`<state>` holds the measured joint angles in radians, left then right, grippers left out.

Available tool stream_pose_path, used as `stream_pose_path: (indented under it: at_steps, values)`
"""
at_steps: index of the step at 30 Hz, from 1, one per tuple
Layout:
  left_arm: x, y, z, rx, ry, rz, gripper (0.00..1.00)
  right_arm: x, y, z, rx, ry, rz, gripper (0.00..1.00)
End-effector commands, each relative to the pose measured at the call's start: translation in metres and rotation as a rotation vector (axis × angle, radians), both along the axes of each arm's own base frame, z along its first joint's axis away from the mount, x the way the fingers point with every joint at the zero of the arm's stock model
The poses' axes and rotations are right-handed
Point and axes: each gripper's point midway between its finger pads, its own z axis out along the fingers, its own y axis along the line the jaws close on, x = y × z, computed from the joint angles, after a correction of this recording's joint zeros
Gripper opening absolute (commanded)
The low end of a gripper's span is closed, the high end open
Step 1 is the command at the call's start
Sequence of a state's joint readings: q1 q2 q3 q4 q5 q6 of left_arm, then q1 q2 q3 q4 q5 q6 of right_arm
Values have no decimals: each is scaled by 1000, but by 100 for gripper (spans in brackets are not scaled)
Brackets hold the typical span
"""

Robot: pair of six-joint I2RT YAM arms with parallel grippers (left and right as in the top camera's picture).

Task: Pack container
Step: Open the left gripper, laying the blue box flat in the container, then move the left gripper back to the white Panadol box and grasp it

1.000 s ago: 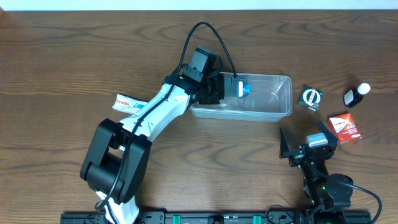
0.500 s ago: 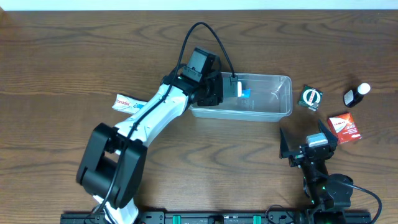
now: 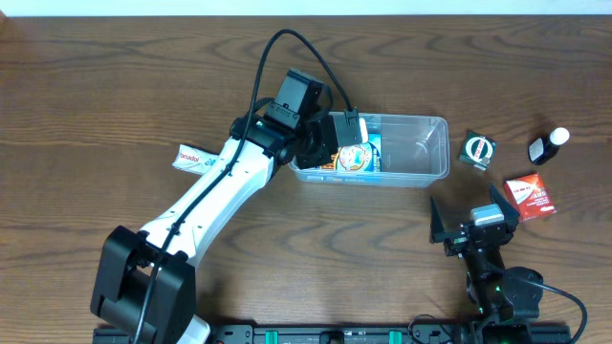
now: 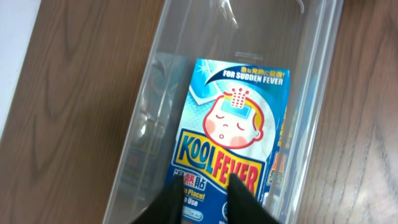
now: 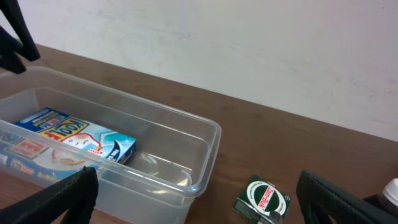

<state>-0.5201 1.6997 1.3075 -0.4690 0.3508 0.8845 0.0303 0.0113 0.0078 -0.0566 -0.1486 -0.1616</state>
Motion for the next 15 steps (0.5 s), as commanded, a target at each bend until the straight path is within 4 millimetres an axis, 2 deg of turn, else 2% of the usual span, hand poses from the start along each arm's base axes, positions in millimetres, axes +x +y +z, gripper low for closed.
stream_pose_path:
  at_steps: [1,4,7,11,15]
  values:
    - [2,-1,6,-62,74,131,13,0,2,-1,7,4,6,99]
    - [7,4,11,-129,153,305,6,0,2,-1,7,4,6,99]
    - [23,31,16,-171,196,609,6,0,2,-1,7,4,6,99]
    - [38,92,24,-208,197,1008,6,0,2,-1,7,4,6,99]
    - [42,151,25,-312,285,1354,6,0,2,-1,7,4,6,99]
